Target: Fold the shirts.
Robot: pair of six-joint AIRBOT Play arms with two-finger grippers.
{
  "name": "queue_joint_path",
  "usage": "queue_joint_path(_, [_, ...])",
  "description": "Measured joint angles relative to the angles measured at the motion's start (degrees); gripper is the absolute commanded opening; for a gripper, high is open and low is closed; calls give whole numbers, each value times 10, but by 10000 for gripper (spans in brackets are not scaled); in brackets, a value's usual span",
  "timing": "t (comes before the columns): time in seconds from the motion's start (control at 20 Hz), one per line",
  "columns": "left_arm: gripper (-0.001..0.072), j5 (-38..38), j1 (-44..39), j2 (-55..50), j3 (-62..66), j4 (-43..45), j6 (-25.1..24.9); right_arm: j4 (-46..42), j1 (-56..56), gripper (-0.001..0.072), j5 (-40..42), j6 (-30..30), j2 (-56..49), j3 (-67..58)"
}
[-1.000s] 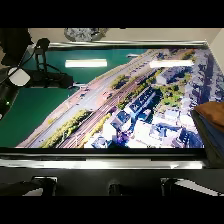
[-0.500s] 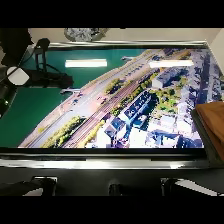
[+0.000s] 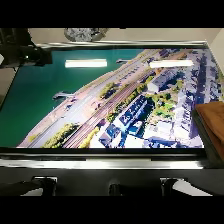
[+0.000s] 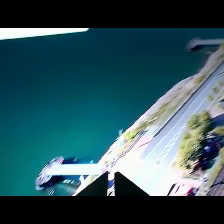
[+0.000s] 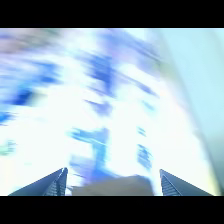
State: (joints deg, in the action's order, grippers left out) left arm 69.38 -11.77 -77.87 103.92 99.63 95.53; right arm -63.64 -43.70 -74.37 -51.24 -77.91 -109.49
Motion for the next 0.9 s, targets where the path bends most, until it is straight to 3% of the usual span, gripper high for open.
queue_joint_path(0.05, [490, 41, 3, -7, -9, 14, 10, -13, 66, 631, -22, -4, -3, 3])
queue_joint_path(0.2, [489, 126, 8, -3, -100, -12, 15, -61, 235, 605, -105, -21, -20, 65])
queue_joint_path(0.4, [489, 105, 6, 48, -270, -79, 32, -90, 370, 606, -150, -32, -30, 185])
queue_joint_path(0.9, [489, 76, 3, 72, -361, -110, 49, -119, 440, 606, -167, -49, -34, 258])
